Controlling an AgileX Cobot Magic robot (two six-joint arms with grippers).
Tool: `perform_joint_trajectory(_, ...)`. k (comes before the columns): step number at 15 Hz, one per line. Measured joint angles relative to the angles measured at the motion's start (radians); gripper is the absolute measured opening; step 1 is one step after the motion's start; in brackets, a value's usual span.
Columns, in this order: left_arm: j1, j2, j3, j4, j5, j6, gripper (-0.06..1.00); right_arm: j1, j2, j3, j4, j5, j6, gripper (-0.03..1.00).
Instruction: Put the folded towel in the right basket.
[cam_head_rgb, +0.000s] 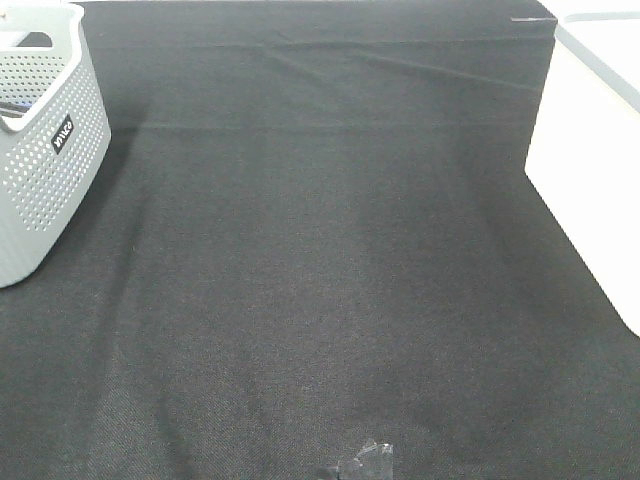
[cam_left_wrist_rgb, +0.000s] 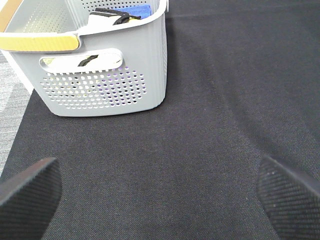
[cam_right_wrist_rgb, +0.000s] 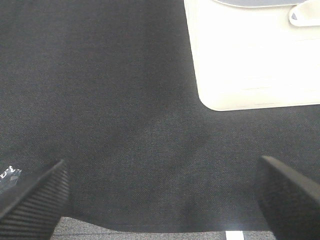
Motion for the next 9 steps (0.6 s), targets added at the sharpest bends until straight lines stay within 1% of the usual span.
perform_joint_trajectory(4,0.000,0.000,0.000,0.000,0.000,0.000,0.99,0.000,0.000,0.000,-0.028,0.000,0.000,0.96)
perform_joint_trajectory(9,0.000,0.000,0.000,0.000,0.000,0.000,0.99,0.000,0.000,0.000,-0.034,0.000,0.000,0.96)
